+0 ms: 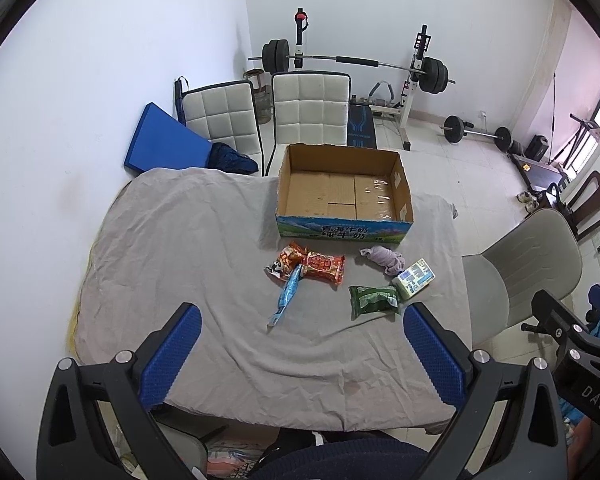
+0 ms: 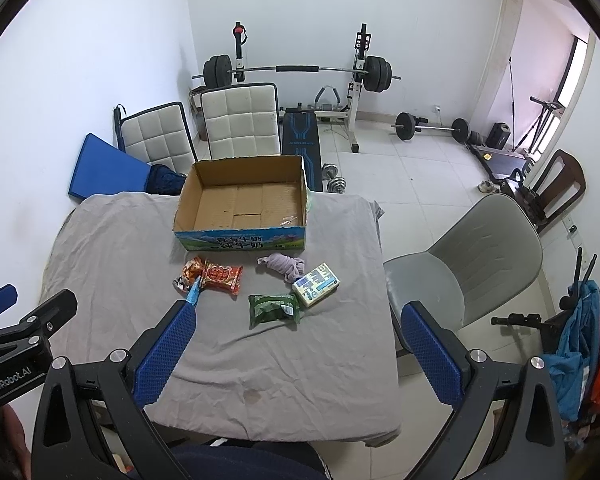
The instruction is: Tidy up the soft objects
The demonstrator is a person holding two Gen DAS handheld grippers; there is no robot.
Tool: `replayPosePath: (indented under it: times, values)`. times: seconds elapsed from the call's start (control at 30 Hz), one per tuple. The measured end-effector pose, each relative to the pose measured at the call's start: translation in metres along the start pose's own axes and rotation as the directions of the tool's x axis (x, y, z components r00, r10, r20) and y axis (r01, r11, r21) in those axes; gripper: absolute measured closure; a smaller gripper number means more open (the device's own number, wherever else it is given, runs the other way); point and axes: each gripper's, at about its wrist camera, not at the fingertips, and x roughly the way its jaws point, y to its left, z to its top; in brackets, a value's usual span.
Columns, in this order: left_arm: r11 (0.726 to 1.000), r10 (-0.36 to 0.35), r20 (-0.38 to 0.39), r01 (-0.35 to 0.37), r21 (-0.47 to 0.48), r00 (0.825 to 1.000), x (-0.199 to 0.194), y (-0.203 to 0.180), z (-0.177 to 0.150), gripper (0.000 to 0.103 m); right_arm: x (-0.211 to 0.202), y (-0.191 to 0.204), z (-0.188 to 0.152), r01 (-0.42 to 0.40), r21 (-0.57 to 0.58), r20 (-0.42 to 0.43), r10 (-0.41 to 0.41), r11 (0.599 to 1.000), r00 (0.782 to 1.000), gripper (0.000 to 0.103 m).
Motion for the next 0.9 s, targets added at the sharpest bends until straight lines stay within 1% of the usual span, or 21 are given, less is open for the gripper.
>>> replayPosePath:
  times: [0.07,0.17,0.23,0.3,0.33,0.4,0.43,0.5,0.57,0.6,0.63,0.7,0.73,0.77,0.8,0.87,0.9]
  values:
    - [1.0,0.004,-0.002,-0.004,-0.009,1.0,0.005,0.0,0.003,0.0,0.006,-0.003,0.004,0.003,0.002,-0.007,-0.003,1.0,1.0,0.0]
    - [0.999,0.024,-0.015,-0.024,-0.027,1.0,0.021,0.002,0.009,0.0,0.029,-0.014,0.014,-0.001,0.005,-0.038,0.001,1.0,0.999,0.0]
    - [0.999,0.028,-0.033,-0.03,-0.043,0.999,0.041,0.005,0.014,0.0,0.053,-0.02,0.022,0.008,0.001,-0.075,-0.008,1.0,0.997,0.0]
    - [0.998,0.037,-0.072,-0.04,-0.05,0.997,0.065,0.005,0.018,0.0,0.087,-0.027,0.029,0.004,-0.014,-0.122,-0.006,1.0,0.992,0.0]
    - [0.998,0.043,-0.097,-0.048,-0.05,0.994,0.084,0.005,0.02,0.0,0.108,-0.031,0.031,0.019,-0.019,-0.162,-0.022,1.0,0.986,0.0]
    - [0.996,0.068,-0.153,-0.076,-0.047,0.986,0.118,0.003,0.023,0.0,0.148,-0.039,0.035,0.024,-0.012,-0.233,-0.026,1.0,0.972,0.0]
    - [0.996,0.069,-0.17,-0.078,-0.048,0.983,0.13,0.003,0.022,0.0,0.171,-0.045,0.036,0.029,0.0,-0.278,-0.028,1.0,0.96,0.0]
    - [0.995,0.065,-0.242,-0.082,-0.062,0.968,0.172,0.0,0.023,0.0,0.224,-0.056,0.032,0.029,0.025,-0.368,-0.018,0.999,0.93,0.0]
    - [0.994,0.055,-0.289,-0.08,-0.075,0.956,0.205,-0.004,0.023,0.0,0.271,-0.064,0.027,0.043,0.04,-0.434,-0.022,0.998,0.901,0.0]
    - [0.993,0.057,-0.323,-0.087,-0.08,0.945,0.225,-0.006,0.023,0.0,0.294,-0.068,0.023,0.05,0.058,-0.462,-0.017,0.997,0.887,0.0]
    - [0.992,0.045,-0.361,-0.083,-0.092,0.932,0.249,-0.009,0.024,0.0,0.323,-0.074,0.018,0.057,0.095,-0.501,-0.002,0.994,0.866,0.0]
    - [0.99,0.011,-0.428,-0.071,-0.125,0.904,0.293,-0.014,0.026,0.0,0.364,-0.082,0.012,0.057,0.168,-0.55,0.046,0.984,0.834,0.0]
    - [0.987,-0.003,-0.456,-0.07,-0.143,0.89,0.311,-0.015,0.026,0.0,0.385,-0.086,0.009,0.059,0.207,-0.563,0.069,0.977,0.824,0.0]
    - [0.983,-0.023,-0.494,-0.07,-0.17,0.869,0.331,-0.015,0.026,0.0,0.403,-0.089,0.006,0.074,0.237,-0.577,0.079,0.969,0.813,0.001]
    - [0.975,-0.066,-0.529,-0.058,-0.216,0.846,0.354,-0.016,0.026,0.0,0.421,-0.089,0.003,0.09,0.266,-0.589,0.088,0.96,0.803,0.001]
    - [0.959,-0.107,-0.572,-0.067,-0.274,0.813,0.386,-0.015,0.025,0.001,0.449,-0.089,-0.003,0.107,0.334,-0.6,0.124,0.936,0.791,0.002]
    - [0.945,-0.144,-0.586,-0.064,-0.321,0.798,0.404,-0.013,0.026,0.001,0.46,-0.091,-0.006,0.118,0.359,-0.599,0.132,0.926,0.79,0.003]
